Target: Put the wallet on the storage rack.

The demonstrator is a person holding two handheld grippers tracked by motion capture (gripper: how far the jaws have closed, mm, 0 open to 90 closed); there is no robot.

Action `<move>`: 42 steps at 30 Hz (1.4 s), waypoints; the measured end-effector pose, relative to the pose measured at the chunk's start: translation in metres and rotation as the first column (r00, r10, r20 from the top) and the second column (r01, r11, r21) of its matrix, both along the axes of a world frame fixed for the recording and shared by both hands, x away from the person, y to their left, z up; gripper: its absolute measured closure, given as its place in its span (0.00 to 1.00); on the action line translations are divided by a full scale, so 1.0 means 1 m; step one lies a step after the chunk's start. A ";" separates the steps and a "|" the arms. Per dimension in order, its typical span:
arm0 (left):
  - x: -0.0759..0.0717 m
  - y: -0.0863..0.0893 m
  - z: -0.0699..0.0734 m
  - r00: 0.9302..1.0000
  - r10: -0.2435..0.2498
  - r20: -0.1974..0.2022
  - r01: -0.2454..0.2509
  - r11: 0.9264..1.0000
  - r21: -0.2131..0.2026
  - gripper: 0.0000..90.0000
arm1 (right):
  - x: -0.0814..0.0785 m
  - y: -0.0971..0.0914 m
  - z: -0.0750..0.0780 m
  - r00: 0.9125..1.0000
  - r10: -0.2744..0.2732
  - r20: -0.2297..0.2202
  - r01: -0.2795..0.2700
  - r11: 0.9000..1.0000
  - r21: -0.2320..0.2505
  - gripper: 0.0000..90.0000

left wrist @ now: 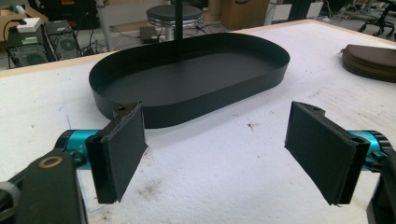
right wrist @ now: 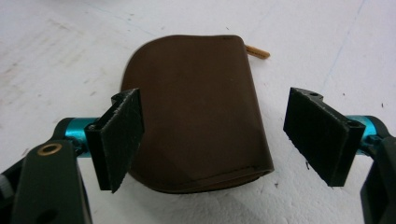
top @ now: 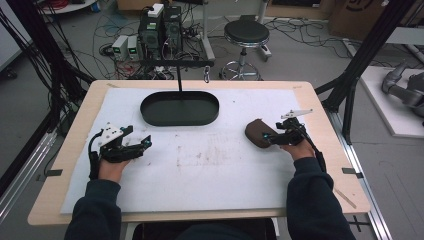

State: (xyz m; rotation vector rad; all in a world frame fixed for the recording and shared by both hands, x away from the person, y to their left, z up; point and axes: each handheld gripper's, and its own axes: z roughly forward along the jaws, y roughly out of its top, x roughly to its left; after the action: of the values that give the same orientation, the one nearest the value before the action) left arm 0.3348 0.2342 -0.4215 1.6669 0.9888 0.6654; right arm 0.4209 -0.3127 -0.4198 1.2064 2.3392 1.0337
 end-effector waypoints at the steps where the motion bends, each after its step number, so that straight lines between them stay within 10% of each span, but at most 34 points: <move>1: 0.000 0.000 0.000 1.000 -0.002 0.000 0.002 1.000 0.003 0.22 | 0.001 0.000 -0.002 1.000 -0.004 -0.002 0.004 1.000 -0.004 0.23; 14: 0.001 -0.001 -0.002 1.000 0.001 -0.010 -0.001 1.000 0.002 0.23 | 0.024 -0.017 -0.029 0.984 0.051 -0.172 -0.015 0.979 0.206 0.16; 17: 0.001 -0.002 -0.002 1.000 0.001 -0.011 -0.001 1.000 0.003 0.23 | 0.024 -0.018 -0.027 0.974 0.111 -0.198 -0.060 0.968 0.243 0.35; 26: 0.001 -0.002 -0.002 1.000 -0.001 -0.012 0.001 1.000 0.009 0.23 | 0.022 -0.016 -0.025 0.967 0.110 -0.230 -0.051 0.968 0.247 0.42; 37: 0.001 -0.002 -0.002 1.000 0.003 -0.010 -0.003 1.000 0.011 0.23 | 0.011 -0.015 -0.007 0.982 0.137 -0.128 -0.103 0.964 0.245 0.69; 42: 0.001 -0.002 -0.002 1.000 0.005 -0.008 -0.005 1.000 0.008 0.23 | 0.002 -0.004 0.006 0.985 0.172 -0.022 -0.166 0.971 0.171 0.74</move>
State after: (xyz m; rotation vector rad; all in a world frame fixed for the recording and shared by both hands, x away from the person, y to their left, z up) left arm 0.3357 0.2320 -0.4232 1.6753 0.9974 0.6676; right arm 0.4227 -0.3167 -0.4141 1.1068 2.4598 1.3000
